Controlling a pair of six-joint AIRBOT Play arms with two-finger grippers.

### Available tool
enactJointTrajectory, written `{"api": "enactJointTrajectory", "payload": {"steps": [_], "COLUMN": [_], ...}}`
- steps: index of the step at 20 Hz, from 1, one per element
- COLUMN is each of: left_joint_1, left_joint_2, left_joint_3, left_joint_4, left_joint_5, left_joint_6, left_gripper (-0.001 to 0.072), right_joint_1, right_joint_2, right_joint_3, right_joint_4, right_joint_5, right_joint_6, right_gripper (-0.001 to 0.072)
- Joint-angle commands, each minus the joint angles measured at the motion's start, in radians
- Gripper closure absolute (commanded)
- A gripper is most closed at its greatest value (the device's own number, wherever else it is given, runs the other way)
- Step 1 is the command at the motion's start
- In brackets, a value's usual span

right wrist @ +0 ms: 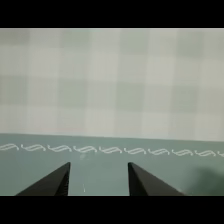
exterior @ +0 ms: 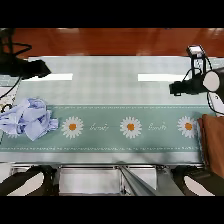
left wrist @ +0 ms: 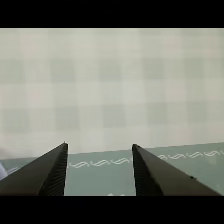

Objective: Fold the shirts.

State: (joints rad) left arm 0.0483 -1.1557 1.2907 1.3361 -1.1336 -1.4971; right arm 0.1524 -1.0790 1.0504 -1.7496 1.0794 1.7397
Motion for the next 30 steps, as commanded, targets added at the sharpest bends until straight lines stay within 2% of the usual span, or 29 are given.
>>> {"api": "enactJointTrajectory", "payload": {"steps": [1,5,9,12,16,21,22,23,24,26,28,30], "left_joint_1": [0.100,0.267,0.483,0.598,0.615,0.597,0.594,0.593,0.593,0.592,0.577,0.538], "left_joint_2": [0.000,-0.019,-0.058,-0.114,-0.209,-0.321,-0.324,-0.317,-0.305,-0.246,-0.152,-0.059], "left_joint_3": [-0.035,-0.186,-0.236,-0.248,-0.262,-0.265,-0.264,-0.261,-0.257,-0.255,-0.243,-0.187], "left_joint_4": [0.065,0.164,0.164,0.099,0.093,0.092,0.078,0.045,-0.011,-0.183,-0.398,-0.516], "left_joint_5": [-0.028,-0.027,-0.001,0.023,0.010,-0.068,-0.076,-0.080,-0.079,-0.049,-0.015,-0.019], "left_joint_6": [0.000,0.000,-0.001,-0.044,-0.035,-0.034,-0.023,0.023,0.057,0.061,0.132,0.168], "left_gripper": [0.0201,0.0201,0.0201,0.0201,0.0201,0.0206,0.0307,0.0624,0.0686,0.0686,0.0686,0.0686], "right_joint_1": [-0.001,-0.001,-0.001,-0.001,-0.001,-0.001,-0.001,-0.001,-0.001,-0.001,-0.001,-0.001], "right_joint_2": [0.098,0.156,0.156,0.156,0.156,0.156,0.156,0.156,0.156,0.156,0.156,0.156], "right_joint_3": [-0.122,-0.311,-0.355,-0.355,-0.355,-0.355,-0.355,-0.354,-0.354,-0.351,-0.351,-0.342], "right_joint_4": [0.043,0.182,0.241,0.277,0.313,0.336,0.338,0.342,0.354,0.421,0.476,0.491], "right_joint_5": [0.024,-0.029,-0.063,-0.110,-0.122,-0.123,-0.123,-0.123,-0.123,-0.127,-0.139,-0.121], "right_joint_6": [-0.016,-0.016,-0.014,-0.014,-0.011,-0.005,-0.004,-0.004,-0.004,-0.007,-0.027,-0.049], "right_gripper": [0.0289,0.0291,0.0292,0.0292,0.0292,0.0292,0.0292,0.0292,0.0292,0.0293,0.0300,0.0300]}}
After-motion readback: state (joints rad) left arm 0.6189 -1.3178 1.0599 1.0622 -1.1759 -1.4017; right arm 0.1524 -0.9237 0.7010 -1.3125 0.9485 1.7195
